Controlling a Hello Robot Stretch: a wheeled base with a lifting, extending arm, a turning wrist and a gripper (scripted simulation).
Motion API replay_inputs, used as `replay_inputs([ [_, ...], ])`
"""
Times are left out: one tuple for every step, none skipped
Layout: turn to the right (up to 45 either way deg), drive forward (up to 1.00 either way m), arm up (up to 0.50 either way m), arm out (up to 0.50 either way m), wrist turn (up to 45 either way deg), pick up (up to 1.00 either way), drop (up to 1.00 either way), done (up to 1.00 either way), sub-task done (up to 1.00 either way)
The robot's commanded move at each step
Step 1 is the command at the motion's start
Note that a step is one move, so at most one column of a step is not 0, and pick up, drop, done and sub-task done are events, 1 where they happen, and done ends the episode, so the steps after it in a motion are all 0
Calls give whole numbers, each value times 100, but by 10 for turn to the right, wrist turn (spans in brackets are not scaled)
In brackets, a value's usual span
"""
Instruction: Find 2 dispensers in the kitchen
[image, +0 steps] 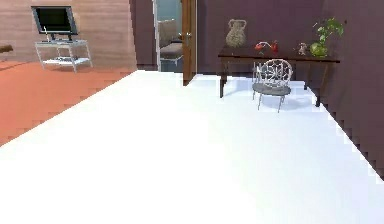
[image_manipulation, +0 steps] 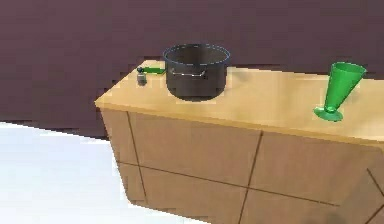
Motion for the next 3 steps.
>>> replay_inputs([
  [450, 0, 0, 0, 0, 0, 0, 0, 0],
  [390, 0, 0, 0, 0, 0, 0, 0, 0],
  [0, 15, 0, 0, 0, 0, 0, 0, 0],
])
